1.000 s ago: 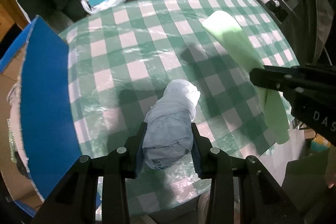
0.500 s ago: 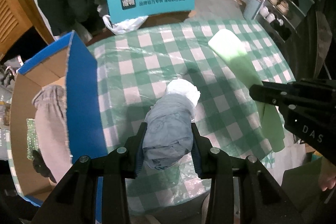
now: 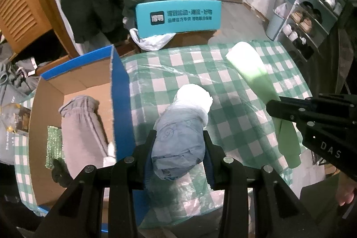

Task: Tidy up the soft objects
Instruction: 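Carry the white-blue sock with the left gripper while the right gripper carries the foam strip over the box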

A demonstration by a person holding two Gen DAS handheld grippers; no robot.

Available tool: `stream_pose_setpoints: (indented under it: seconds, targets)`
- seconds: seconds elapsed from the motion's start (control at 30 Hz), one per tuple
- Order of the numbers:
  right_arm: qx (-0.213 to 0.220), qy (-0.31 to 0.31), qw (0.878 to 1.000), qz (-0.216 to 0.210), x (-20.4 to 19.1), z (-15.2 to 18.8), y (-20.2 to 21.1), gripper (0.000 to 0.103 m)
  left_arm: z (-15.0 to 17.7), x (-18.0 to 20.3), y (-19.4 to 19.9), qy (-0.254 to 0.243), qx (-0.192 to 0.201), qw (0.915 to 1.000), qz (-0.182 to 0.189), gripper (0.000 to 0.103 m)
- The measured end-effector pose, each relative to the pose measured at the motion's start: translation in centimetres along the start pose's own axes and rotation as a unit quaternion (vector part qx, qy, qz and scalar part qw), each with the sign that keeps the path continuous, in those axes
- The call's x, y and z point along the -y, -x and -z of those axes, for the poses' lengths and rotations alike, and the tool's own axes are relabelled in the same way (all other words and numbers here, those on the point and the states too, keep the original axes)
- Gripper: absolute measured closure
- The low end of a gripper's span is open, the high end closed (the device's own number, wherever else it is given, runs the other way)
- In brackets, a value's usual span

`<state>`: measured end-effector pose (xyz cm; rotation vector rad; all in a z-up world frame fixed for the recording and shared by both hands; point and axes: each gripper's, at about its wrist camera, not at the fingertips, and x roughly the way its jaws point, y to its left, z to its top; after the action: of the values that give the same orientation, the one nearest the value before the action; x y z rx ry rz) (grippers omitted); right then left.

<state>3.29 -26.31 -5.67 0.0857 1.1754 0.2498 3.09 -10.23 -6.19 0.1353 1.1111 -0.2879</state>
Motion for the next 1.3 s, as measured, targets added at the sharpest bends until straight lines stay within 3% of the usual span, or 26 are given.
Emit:
stream_pose_setpoints:
  seconds: [0.8,1.3]
  targets:
    - [0.014,0.052,0.998,-0.041,-8.2,-3.2,-0.1,0.096,1.1,-7.7,3.1,0.054,0.033,0.9973,-0.039,0.065]
    - [0.007,0.086,0.994,-0.066,-15.4,-5.4,-1.4,0.096,2.7,-14.1,4.3,0.102,0.040,0.9917,-0.066,0.065]
